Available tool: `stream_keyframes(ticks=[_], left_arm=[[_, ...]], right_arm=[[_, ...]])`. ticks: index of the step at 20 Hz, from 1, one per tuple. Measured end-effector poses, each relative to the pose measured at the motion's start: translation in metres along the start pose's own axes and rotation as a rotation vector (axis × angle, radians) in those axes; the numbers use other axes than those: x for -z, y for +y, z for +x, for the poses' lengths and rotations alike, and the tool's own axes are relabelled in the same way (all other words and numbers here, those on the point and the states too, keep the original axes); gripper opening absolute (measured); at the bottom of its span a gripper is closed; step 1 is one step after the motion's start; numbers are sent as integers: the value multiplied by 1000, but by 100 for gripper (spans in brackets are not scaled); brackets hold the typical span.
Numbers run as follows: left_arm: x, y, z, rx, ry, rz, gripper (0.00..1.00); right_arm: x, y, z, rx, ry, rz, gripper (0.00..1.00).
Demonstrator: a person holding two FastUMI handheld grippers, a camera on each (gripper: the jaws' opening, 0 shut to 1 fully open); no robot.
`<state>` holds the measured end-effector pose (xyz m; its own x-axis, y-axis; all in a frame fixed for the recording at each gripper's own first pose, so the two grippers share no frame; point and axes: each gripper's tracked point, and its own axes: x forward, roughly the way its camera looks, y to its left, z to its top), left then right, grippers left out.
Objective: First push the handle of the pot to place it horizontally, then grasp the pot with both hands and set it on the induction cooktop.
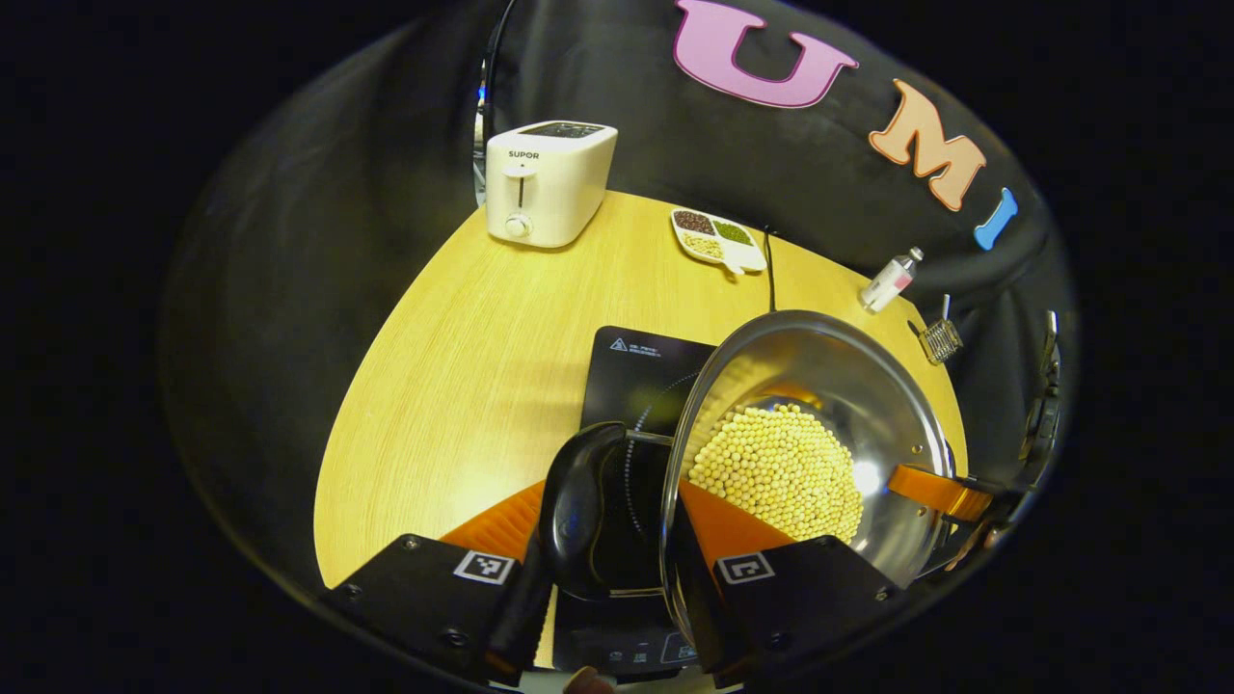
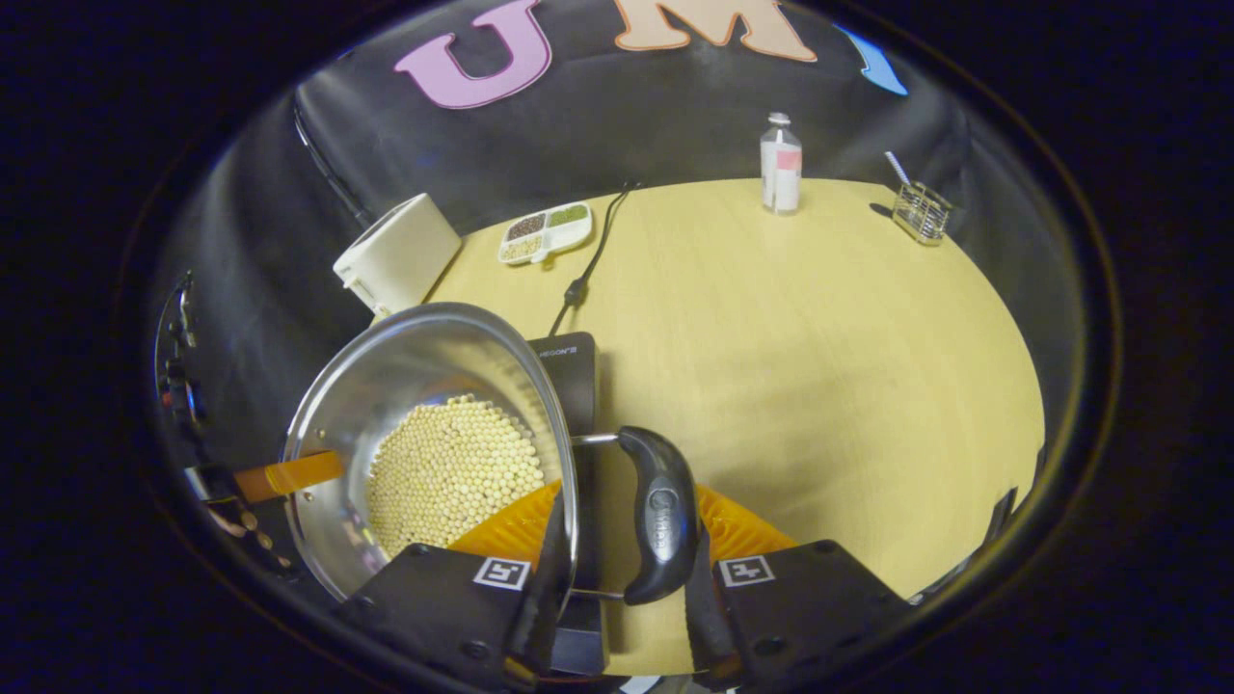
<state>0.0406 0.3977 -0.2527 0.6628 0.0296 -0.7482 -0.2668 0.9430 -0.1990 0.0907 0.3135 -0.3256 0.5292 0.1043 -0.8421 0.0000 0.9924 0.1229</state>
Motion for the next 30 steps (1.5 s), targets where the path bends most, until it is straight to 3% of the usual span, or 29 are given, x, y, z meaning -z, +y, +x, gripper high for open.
stream_keyframes(ticks=[7,8,9,12,13,15,16,18,19,21,22,24,25,26,30], left_arm=[[-4,9,14,1,5,6,63],[-3,9,15,0,9,3,63],[-3,10,15,2,3,11,64],[-4,11,18,9,4,14,62],[-2,12,18,14,6,10,62],[0,13,20,20,6,5,65],[-2,14,20,21,-8,13,65],[-2,14,21,19,-8,32,67],[-3,14,21,20,-10,36,66],[-3,15,21,23,-11,36,68],[-3,15,20,24,-10,38,66],[-3,15,22,25,-11,44,66],[-2,15,22,21,-11,43,68],[-2,15,22,18,-13,46,69],[-3,15,25,1,-16,78,71]], right_arm=[[0,7,19,1,2,11,56],[0,8,19,1,3,10,51],[0,8,18,2,2,11,56],[0,7,19,8,-4,14,56],[0,7,20,11,-7,14,51],[-1,8,19,14,-18,16,51],[0,8,20,15,-20,17,56],[0,9,20,14,-21,27,51],[1,9,20,14,-21,25,56],[1,10,21,13,-21,30,57],[1,10,21,12,-19,25,51],[2,9,19,17,-24,22,54],[0,8,21,22,-28,15,61],[1,8,22,22,-30,8,58],[1,10,23,10,-30,0,65]])
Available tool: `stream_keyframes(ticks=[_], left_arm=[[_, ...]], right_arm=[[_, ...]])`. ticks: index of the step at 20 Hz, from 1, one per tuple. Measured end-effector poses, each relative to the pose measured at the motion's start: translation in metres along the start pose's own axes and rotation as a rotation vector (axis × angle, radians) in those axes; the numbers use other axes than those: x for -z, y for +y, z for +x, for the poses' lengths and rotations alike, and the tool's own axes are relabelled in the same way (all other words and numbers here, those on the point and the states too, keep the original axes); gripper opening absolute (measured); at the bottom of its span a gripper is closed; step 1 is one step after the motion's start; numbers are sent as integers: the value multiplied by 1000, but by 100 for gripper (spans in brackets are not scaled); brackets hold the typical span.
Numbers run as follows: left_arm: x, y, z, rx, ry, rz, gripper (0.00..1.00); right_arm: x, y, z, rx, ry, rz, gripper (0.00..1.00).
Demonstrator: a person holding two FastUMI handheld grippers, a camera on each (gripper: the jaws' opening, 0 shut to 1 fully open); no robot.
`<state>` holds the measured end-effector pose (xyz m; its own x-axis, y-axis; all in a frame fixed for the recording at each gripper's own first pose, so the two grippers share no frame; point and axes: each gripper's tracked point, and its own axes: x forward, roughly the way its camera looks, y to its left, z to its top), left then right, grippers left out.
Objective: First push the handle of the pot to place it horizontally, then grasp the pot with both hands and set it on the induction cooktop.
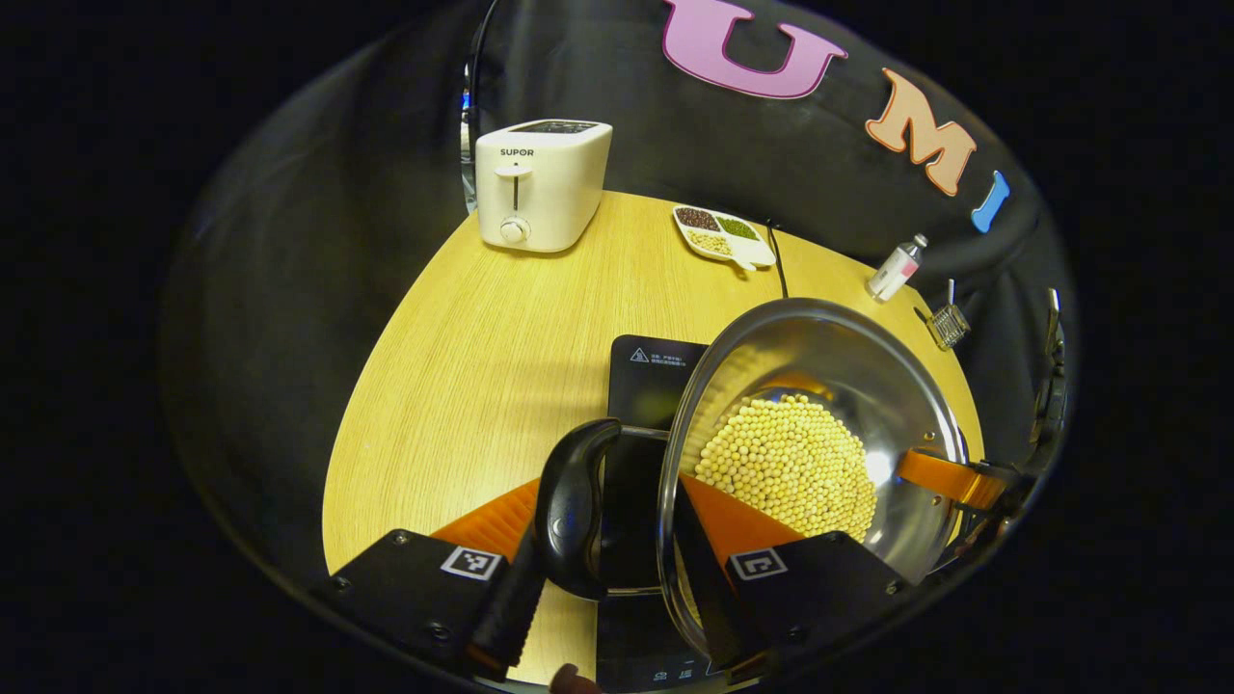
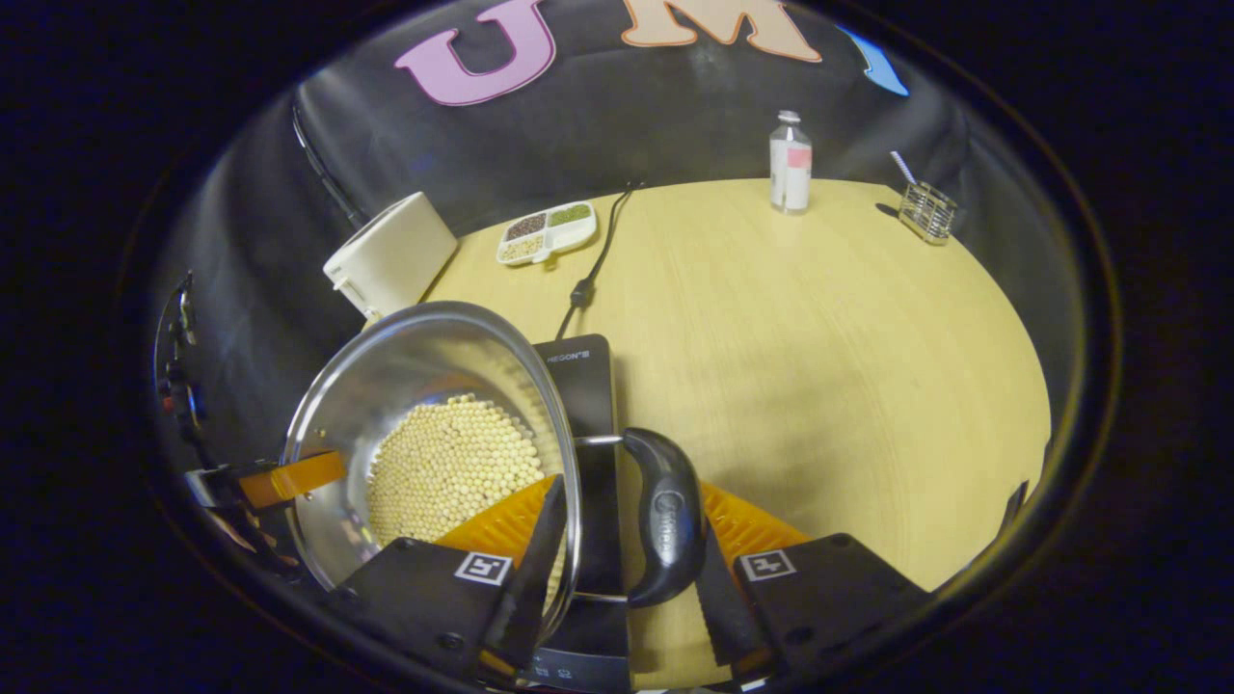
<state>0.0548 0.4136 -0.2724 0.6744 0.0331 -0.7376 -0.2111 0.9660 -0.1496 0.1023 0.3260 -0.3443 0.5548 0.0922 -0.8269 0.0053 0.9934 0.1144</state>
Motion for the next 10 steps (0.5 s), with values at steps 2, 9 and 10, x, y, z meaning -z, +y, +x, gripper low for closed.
stream_keyframes(ticks=[2,9,10], left_arm=[[-4,2,1,-23,-15,37,76],[-12,-9,3,-2,-43,48,97],[-15,-8,2,-3,-57,46,97]], right_arm=[[-3,1,0,-8,-4,2,66],[-7,5,1,-30,-14,11,95],[-8,5,-1,-35,-14,12,95]])
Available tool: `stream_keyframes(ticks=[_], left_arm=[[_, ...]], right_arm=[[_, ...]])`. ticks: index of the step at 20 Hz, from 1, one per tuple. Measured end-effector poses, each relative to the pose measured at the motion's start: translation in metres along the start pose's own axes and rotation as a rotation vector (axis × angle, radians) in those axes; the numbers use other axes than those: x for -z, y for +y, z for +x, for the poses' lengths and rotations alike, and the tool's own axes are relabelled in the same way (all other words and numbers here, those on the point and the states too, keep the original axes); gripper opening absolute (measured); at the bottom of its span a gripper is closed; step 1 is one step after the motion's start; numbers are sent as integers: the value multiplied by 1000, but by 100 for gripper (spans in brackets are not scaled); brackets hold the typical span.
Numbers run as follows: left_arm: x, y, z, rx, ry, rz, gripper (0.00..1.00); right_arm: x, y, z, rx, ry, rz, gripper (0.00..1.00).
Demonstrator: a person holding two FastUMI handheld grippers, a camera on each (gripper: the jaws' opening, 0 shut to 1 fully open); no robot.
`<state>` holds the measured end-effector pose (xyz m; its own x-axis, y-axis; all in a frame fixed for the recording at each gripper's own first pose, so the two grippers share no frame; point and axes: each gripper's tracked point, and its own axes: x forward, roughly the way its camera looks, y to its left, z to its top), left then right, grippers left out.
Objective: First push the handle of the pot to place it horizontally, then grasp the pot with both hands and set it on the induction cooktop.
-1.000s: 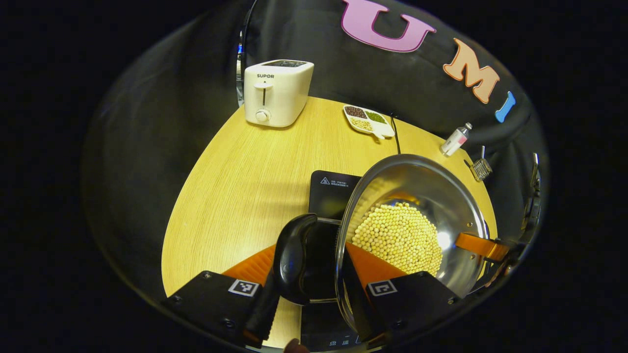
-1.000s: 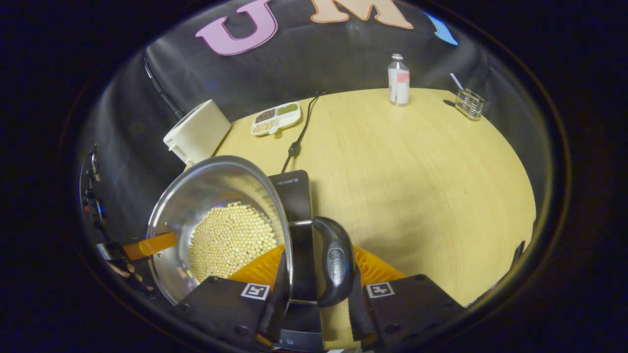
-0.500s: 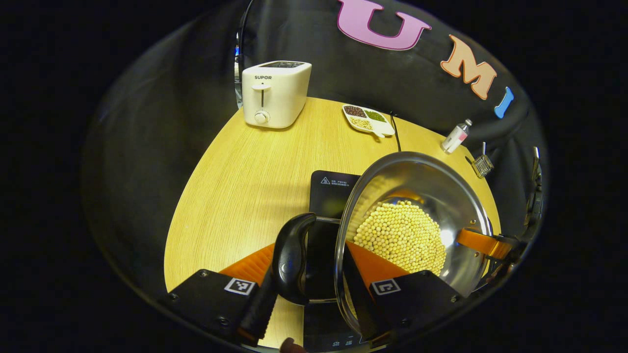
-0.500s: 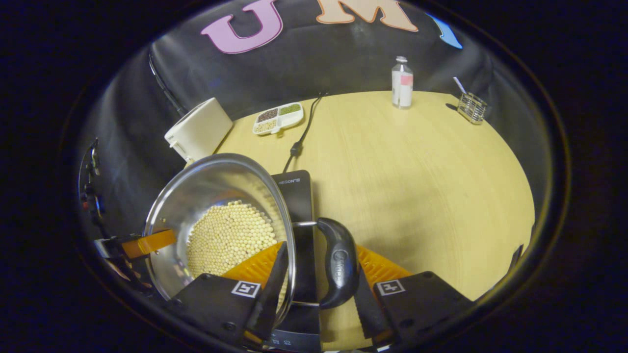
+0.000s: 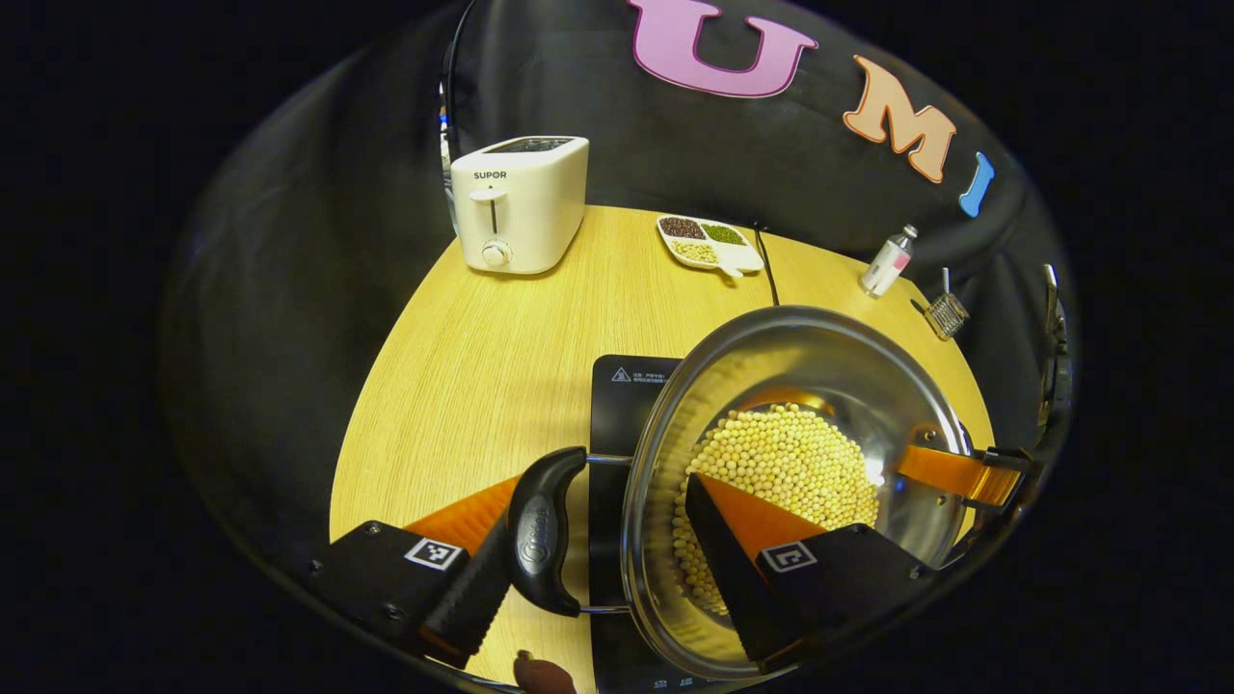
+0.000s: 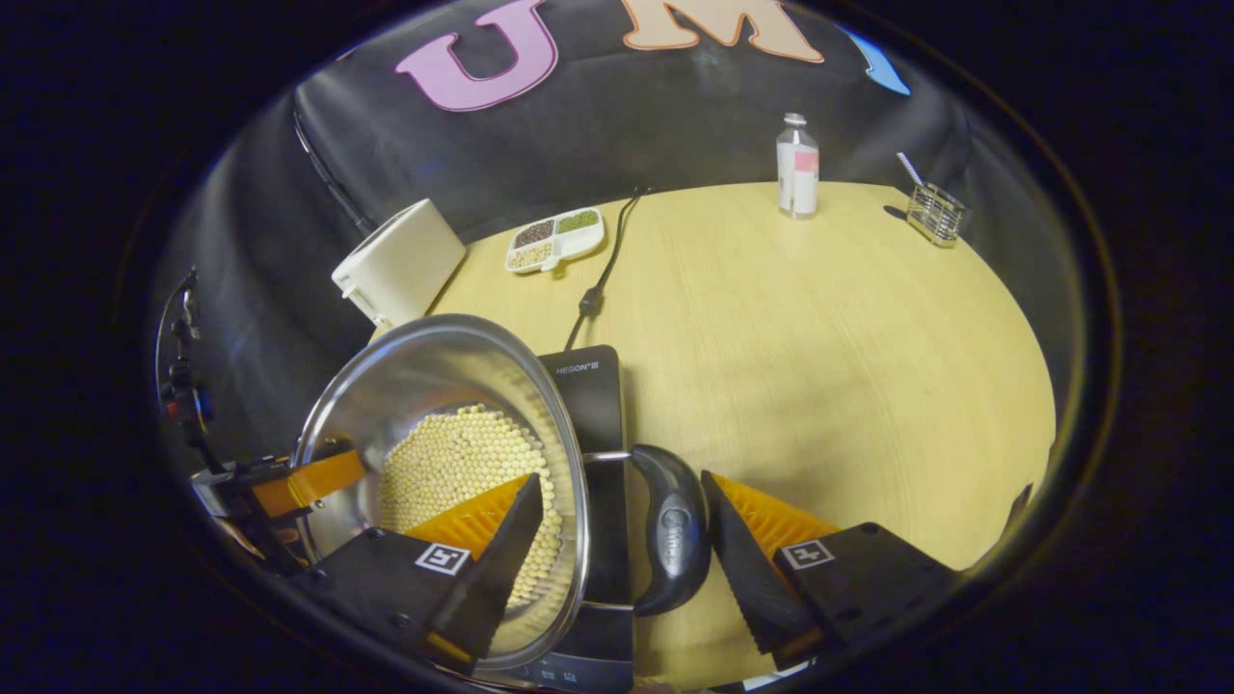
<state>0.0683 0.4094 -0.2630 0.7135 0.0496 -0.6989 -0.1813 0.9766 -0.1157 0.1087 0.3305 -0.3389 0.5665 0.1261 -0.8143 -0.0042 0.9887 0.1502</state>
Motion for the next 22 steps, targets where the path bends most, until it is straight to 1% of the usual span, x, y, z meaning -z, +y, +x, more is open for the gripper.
stream_keyframes(ticks=[3,4,10,11,12,13,14,17,20,22], left_arm=[[-4,0,-3,-8,-21,16,97],[-7,0,-6,-13,-30,24,97],[-39,-1,-28,-47,-162,97,97],[-46,-4,-32,-48,-193,100,100],[-53,-6,-38,-47,-224,102,96],[-61,-9,-45,-49,-264,103,96],[-71,-12,-51,-47,-310,109,96],[-98,-22,-77,-45,-447,135,96],[-123,-43,-111,3,-614,147,95],[-138,-57,-138,18,-718,142,95]], right_arm=[[-4,0,-1,-5,-13,0,94],[-6,0,-3,-7,-19,-5,100],[-31,4,-24,-26,-121,-40,100],[-38,5,-27,-27,-144,-44,100],[-45,6,-32,-31,-173,-49,100],[-52,7,-40,-36,-200,-56,100],[-58,8,-46,-41,-230,-63,94],[-75,19,-68,-84,-320,-86,94],[-90,38,-95,-159,-432,-111,94],[-102,51,-118,-212,-529,-134,94]])
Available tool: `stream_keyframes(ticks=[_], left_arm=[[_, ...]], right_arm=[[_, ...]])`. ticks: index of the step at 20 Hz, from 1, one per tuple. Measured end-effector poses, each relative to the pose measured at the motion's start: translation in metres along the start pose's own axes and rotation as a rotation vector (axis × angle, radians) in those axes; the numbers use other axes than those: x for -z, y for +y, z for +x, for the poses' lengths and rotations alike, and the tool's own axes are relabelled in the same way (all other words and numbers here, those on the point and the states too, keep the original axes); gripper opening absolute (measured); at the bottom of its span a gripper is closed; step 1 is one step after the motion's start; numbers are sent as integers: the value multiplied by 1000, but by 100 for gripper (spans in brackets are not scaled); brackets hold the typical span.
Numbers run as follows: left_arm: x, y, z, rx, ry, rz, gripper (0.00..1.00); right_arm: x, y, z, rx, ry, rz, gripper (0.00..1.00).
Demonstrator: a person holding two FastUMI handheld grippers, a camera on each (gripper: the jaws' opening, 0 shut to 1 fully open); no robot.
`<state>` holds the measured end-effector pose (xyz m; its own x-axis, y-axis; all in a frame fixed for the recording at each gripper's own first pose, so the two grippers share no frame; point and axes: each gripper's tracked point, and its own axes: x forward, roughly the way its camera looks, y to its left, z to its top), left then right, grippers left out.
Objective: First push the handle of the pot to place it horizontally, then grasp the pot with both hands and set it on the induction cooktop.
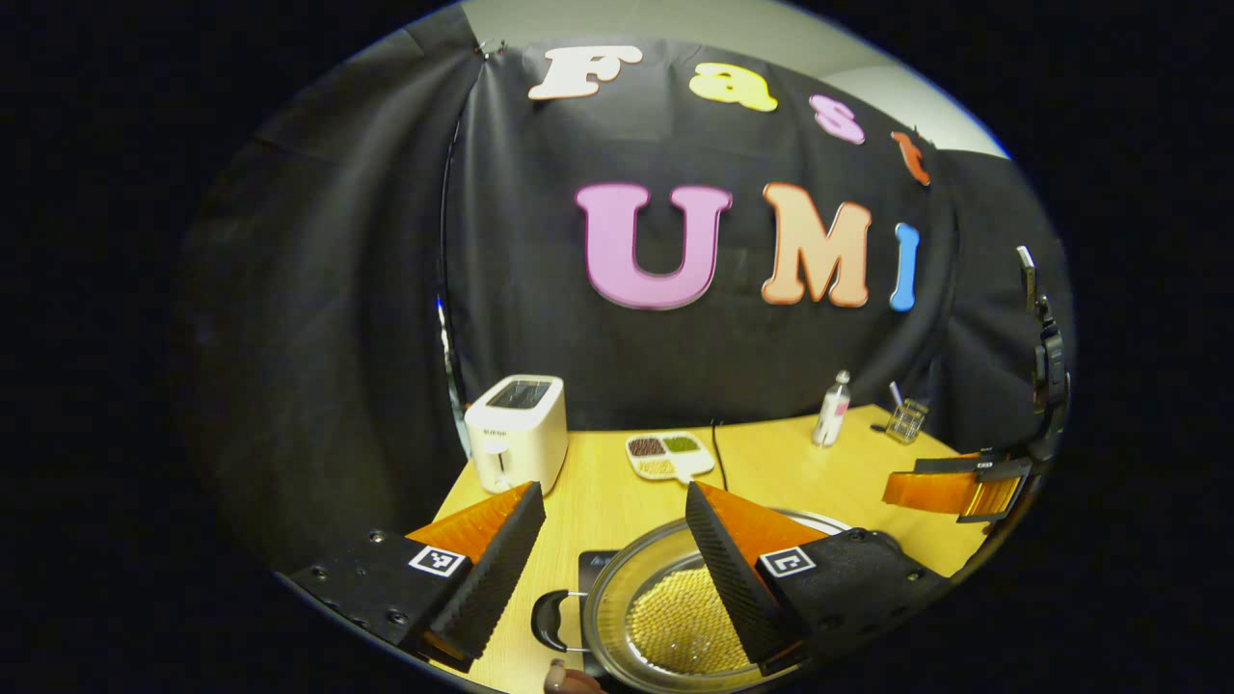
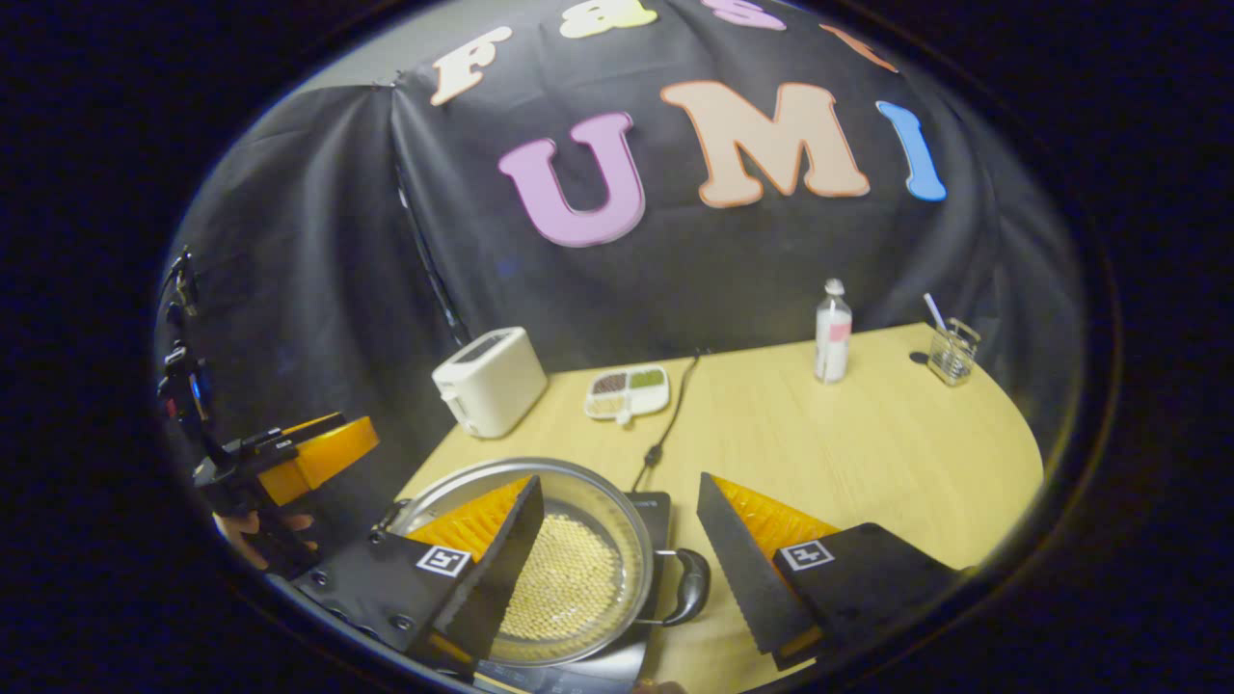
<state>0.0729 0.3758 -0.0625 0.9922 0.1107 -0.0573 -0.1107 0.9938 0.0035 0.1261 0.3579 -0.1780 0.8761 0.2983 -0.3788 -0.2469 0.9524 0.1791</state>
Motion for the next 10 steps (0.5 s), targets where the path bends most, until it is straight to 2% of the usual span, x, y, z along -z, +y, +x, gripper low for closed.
stream_keyframes(ticks=[1,2,3,4,5,6,7,8,10], left_arm=[[-12,-3,-3,-6,-50,-15,95],[-25,-7,-10,-12,-98,-39,95],[-34,-10,-16,-19,-141,-55,91],[-42,-14,-21,-28,-172,-63,95],[-45,-17,-26,-31,-190,-57,95],[-48,-20,-30,-31,-201,-44,99],[-49,-22,-34,-32,-214,-31,95],[-54,-25,-36,-35,-230,-30,90],[-58,-33,-43,-32,-246,-45,95]], right_arm=[[-14,5,-7,-19,-54,-15,100],[-26,9,-13,-31,-109,-29,100],[-36,12,-20,-38,-159,-36,100],[-44,11,-29,-34,-197,-34,100],[-49,9,-35,-29,-223,-26,99],[-52,8,-41,-22,-245,-19,99],[-53,5,-43,-17,-261,-12,94],[-54,4,-47,-17,-274,-7,94],[-53,4,-53,-27,-290,-2,94]])
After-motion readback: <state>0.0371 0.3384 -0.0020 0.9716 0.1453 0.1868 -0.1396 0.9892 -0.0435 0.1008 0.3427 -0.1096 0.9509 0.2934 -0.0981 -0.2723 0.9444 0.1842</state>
